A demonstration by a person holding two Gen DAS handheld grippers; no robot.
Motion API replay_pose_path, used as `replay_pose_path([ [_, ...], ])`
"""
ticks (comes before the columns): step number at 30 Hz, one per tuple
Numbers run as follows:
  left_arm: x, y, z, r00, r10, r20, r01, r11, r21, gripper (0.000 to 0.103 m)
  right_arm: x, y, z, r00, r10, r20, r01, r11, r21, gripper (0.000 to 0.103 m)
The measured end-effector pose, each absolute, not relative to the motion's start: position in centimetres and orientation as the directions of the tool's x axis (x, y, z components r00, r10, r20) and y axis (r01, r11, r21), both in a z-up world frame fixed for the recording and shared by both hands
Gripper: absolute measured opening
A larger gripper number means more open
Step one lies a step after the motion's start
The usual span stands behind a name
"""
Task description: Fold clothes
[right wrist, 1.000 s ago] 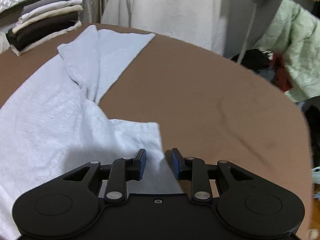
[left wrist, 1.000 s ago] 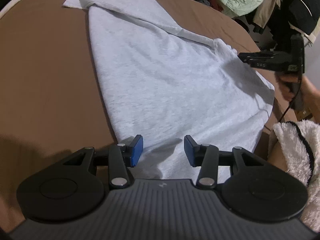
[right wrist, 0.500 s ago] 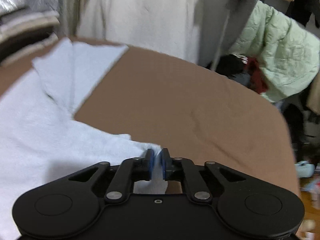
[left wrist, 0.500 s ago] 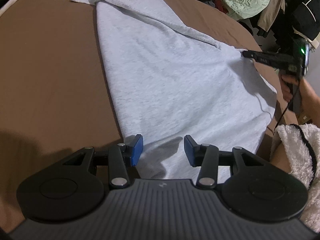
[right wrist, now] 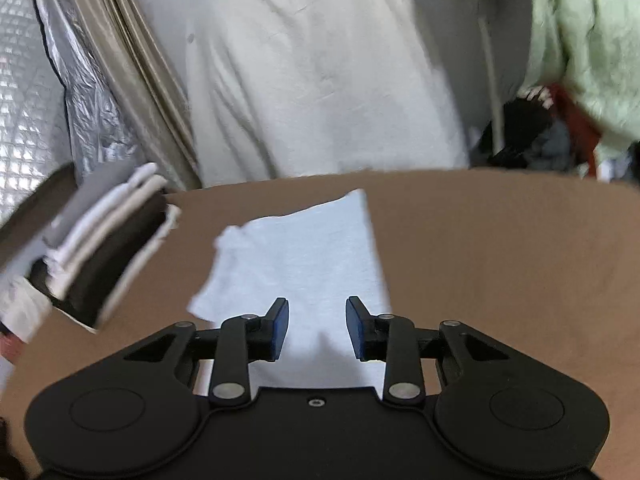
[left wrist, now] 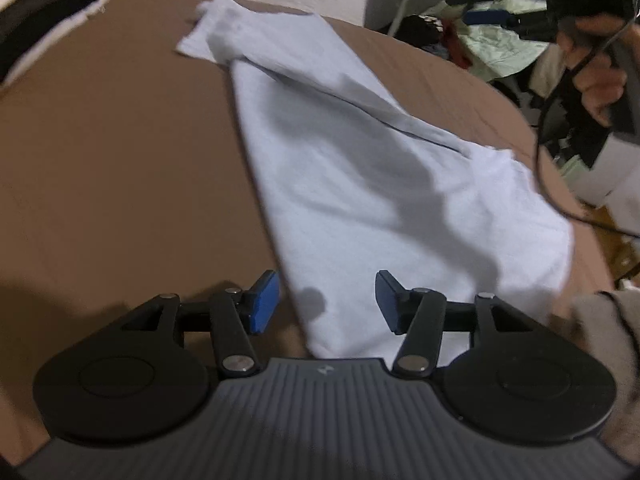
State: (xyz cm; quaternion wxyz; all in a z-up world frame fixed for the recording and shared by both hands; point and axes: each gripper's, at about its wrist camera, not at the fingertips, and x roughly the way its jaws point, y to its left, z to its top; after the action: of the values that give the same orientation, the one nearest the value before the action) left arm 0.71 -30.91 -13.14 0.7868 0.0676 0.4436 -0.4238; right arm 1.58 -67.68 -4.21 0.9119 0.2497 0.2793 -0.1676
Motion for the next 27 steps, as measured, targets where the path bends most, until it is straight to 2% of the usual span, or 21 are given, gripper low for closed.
replay_pose_path([
  [3,3.4,-31.0,-12.8,0.270,-0.613,-0.742,0.701,0.654,-0.285,0.053,2.5,-66.4,-6.1,0.832,-0.096,-0.547,0.386,0.807,0.446,0.036],
  [5,5.7,-31.0,-12.8,0.268,-0.638,-0.722,0.678,0.658,-0.329,0.057,2.4,-66.0,-8.1,0.845,-0.070,-0.531,0.348,0.826,0.444,0.036],
  [11,14.0,-34.3,-14.9,0.303,-0.637,-0.708,0.578,0.714,-0.395,0.058,3.0,-65.3,-13.0,0.782,-0.107,-0.614,0.345,0.895,0.283,0.037],
  [14,20.1,-36.7,-16.4,0.331,-0.618,-0.713,0.499,0.756,-0.423,0.059,4.2,-65.5,-13.6,0.773,-0.107,-0.625,0.332,0.908,0.255,0.037],
  [19,27.4,-40.1,-17.6,0.371,-0.646,-0.667,0.416,0.758,-0.503,0.061,5.9,-66.5,-15.5,0.791,-0.059,-0.609,0.297,0.907,0.298,0.037],
  [22,28.3,-41.6,-17.5,0.371,-0.645,-0.668,0.429,0.757,-0.493,0.069,6.4,-66.6,-16.6,0.789,-0.031,-0.614,0.262,0.920,0.291,0.038],
  [25,28.9,-43.0,-17.3,0.369,-0.642,-0.672,0.449,0.756,-0.476,0.069,6.9,-66.9,-16.7,0.794,-0.049,-0.606,0.246,0.937,0.248,0.047],
  [27,29.3,-44.0,-17.2,0.368,-0.640,-0.675,0.463,0.755,-0.464,0.067,7.2,-67.7,-16.7,0.797,-0.056,-0.601,0.257,0.933,0.254,0.048],
])
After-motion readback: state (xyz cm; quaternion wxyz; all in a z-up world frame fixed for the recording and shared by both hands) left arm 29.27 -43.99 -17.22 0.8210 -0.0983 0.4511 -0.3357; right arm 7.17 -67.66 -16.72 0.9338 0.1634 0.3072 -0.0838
